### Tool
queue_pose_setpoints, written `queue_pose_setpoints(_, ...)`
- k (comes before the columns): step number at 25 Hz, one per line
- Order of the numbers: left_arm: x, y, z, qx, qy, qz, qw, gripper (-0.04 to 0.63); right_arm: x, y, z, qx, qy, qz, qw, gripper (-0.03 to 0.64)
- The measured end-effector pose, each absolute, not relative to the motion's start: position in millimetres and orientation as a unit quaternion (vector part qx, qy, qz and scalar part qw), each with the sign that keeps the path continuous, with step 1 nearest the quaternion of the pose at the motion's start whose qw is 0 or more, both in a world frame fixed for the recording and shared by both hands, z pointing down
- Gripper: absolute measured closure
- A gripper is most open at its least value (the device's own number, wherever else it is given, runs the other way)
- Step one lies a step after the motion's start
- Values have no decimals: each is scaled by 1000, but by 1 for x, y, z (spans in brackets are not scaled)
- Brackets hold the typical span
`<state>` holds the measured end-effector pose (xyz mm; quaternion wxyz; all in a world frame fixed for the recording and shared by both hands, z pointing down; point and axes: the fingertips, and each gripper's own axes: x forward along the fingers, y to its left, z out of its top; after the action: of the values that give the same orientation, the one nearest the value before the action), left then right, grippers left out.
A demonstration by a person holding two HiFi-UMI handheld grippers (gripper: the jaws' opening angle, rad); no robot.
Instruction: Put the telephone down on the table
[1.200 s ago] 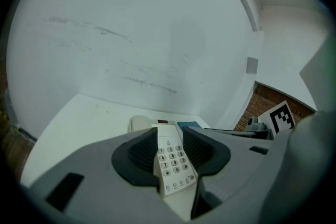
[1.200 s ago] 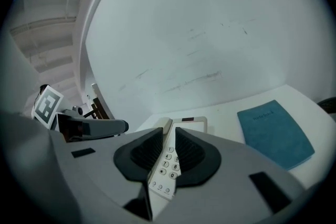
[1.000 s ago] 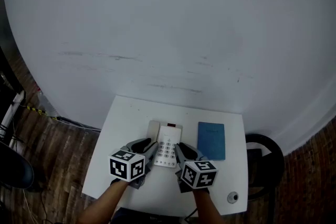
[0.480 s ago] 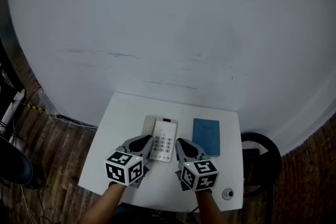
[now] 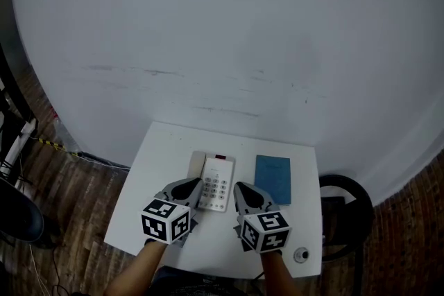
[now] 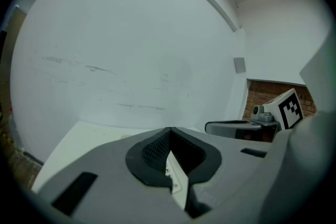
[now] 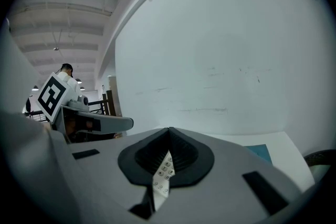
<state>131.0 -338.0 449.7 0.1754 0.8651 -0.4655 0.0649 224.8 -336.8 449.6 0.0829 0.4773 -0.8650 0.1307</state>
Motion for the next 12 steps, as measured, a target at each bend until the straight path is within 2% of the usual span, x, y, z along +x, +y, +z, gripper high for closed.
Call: queue_pose_setpoints(12, 131, -334, 459, 862, -467, 78, 182, 589, 225, -331, 458, 475, -865, 141, 81, 617)
